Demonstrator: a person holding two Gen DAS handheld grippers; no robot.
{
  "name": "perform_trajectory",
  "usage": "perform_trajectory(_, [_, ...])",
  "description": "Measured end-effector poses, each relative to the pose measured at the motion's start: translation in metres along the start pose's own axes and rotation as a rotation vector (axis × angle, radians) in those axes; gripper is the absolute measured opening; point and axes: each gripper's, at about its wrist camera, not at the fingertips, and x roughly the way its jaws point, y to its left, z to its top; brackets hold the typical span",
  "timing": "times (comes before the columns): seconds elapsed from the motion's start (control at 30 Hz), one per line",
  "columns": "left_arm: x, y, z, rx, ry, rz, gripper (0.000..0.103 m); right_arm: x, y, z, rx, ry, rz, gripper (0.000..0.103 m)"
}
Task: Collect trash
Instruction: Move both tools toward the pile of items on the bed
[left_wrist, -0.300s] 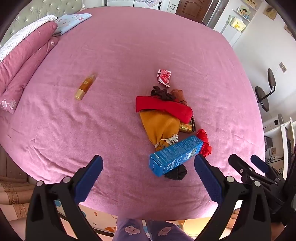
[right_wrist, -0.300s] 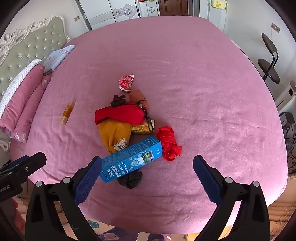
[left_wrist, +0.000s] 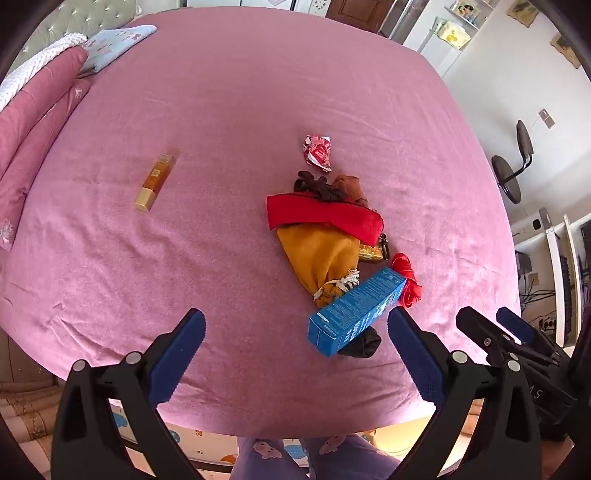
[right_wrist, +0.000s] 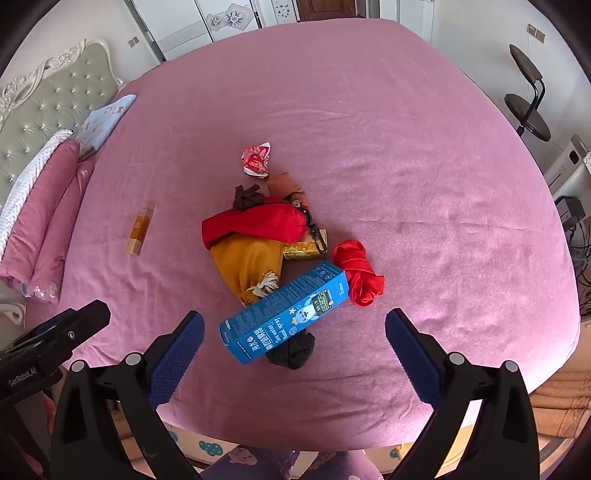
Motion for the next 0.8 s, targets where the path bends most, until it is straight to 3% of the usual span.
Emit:
perform_trajectory(0.13, [-0.002, 0.008, 0.006, 0.062, -0.009, -0.008, 0.099, 0.001, 0.005, 0.003, 0.038, -0.02, -0.014, 0.094])
perform_trajectory(0.4, [0.004, 0.016, 0.021, 0.051, -0.007, -0.045, 0.099, 0.002, -0.002, 0.009, 0.056, -0.03, -0.032, 0.094])
perform_trajectory(0.57, [0.014, 0.007, 0.031, 0.014, 0.026, -0.028, 0.099, 0.011, -0.01, 0.018, 0.078, 0.009, 0.012, 0.094])
perform_trajectory(0.8, [0.024, -0.004, 0.039, 0.002, 0.048, 0.007, 0.099, 0.016, -0.008, 0.04, 0.002, 0.035, 0.039, 0.094])
